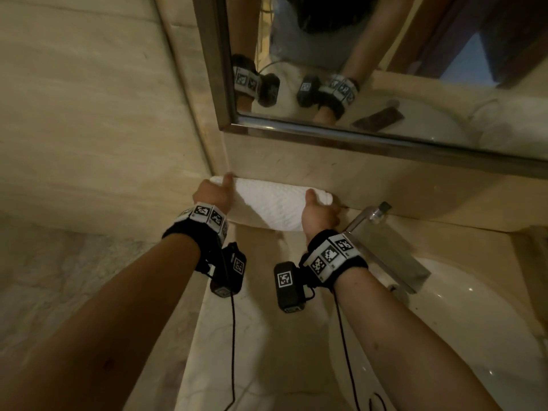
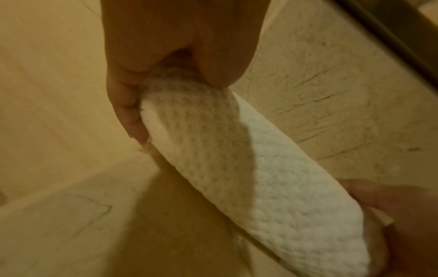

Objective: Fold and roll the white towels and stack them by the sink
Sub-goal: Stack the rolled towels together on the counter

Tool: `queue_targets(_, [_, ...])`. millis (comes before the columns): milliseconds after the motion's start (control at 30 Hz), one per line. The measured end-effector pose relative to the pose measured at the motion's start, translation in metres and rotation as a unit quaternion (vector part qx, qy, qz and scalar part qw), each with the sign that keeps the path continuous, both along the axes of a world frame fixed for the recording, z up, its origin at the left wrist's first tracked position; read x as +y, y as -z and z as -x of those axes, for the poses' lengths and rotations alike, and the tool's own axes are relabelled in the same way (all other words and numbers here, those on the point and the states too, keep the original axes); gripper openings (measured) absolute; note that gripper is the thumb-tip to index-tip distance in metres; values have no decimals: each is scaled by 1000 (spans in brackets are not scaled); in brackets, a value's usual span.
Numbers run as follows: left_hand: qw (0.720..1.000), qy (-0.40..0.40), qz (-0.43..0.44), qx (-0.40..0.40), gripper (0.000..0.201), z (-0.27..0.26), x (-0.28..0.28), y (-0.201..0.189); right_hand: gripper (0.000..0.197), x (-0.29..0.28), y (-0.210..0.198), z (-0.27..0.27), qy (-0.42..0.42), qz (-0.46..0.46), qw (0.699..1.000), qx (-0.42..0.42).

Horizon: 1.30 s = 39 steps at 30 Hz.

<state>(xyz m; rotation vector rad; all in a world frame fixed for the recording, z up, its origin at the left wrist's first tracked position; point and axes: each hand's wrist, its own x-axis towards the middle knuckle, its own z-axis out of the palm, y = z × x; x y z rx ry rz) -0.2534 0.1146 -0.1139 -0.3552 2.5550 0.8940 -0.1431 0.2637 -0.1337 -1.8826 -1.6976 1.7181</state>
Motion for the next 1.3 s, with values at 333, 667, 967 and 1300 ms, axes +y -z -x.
queue_targets(333, [928, 273, 221, 124, 29, -26, 9, -69, 91, -1, -15, -10, -57, 23, 998, 7])
queue_targets(667, [935, 312, 57, -158, 22, -63, 29, -40, 91, -3, -22, -14, -103, 35, 994, -21])
queue_targets(967, [941, 312, 93, -95, 37, -78, 19, -38, 80, -32, -44, -22, -172, -77, 979, -71])
queue_targets(1300, [951, 12, -229, -207, 60, -84, -18, -29, 44, -48, -45, -51, -115, 125, 984, 49])
